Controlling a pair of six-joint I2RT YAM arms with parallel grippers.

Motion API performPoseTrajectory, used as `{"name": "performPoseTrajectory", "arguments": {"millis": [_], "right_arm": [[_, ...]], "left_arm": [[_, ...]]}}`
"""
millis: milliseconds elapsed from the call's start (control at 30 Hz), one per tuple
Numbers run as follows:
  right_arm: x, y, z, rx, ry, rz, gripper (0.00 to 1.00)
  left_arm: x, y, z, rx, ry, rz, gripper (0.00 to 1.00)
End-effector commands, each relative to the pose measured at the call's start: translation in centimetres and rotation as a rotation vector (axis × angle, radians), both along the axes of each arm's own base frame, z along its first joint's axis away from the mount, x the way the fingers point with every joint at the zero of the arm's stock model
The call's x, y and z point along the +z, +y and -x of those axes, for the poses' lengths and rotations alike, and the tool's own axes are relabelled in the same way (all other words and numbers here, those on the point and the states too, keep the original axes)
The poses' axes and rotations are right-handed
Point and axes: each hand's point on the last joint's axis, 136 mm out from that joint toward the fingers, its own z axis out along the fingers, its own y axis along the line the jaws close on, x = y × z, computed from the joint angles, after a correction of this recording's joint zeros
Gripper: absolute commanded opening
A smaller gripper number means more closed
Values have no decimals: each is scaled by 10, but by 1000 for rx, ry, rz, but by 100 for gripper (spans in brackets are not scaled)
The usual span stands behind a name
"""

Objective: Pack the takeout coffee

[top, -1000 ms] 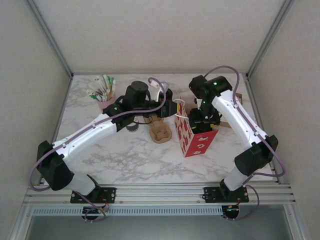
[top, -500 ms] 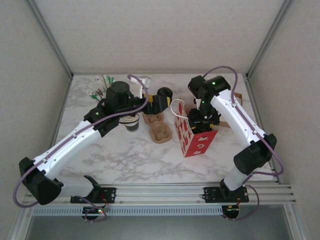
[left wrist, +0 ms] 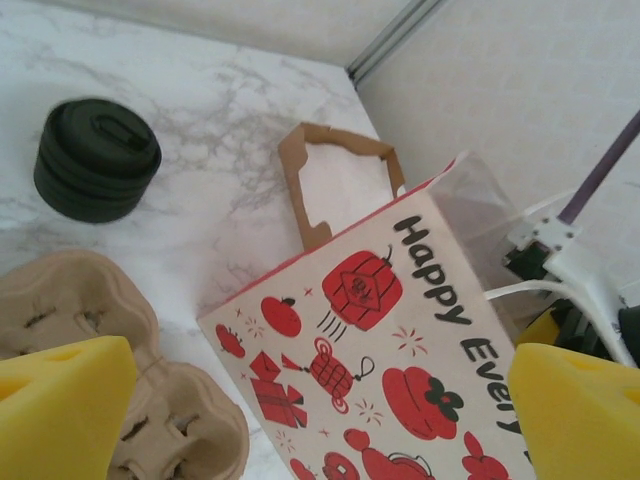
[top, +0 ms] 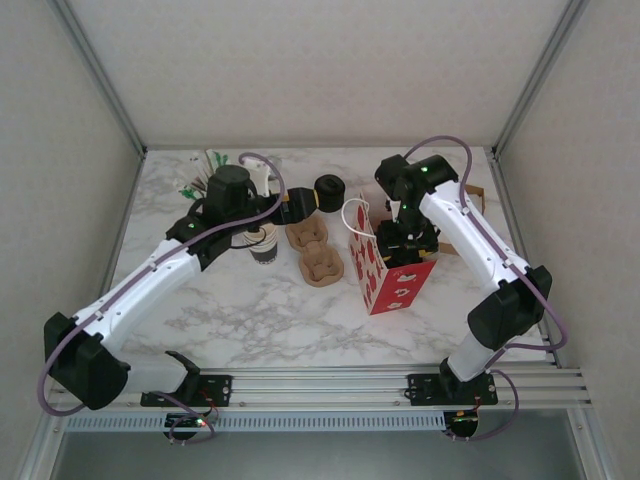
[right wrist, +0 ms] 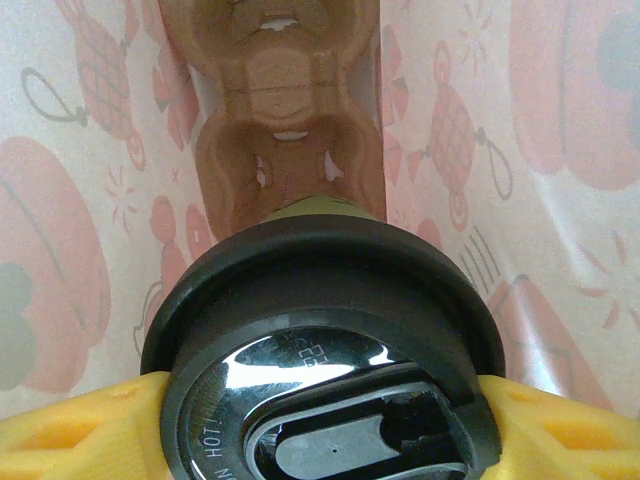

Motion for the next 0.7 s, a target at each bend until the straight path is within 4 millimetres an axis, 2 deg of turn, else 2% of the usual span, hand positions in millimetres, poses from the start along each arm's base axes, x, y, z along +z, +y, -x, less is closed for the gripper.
{"name": "performPoseTrajectory", "arguments": {"millis": [0,200,667], "right_arm": [[5,2,5,17,-19,-28,71],[1,4,3,21,-23,-34,71],[5,2,-1,18,-79,-40,71]], "left_arm": [[-6,-4,-3,-18,12,13,91],[-23,-10,-7,-34,56,-2,76],[-30,-12,-11,-36,72,-17,69]]}}
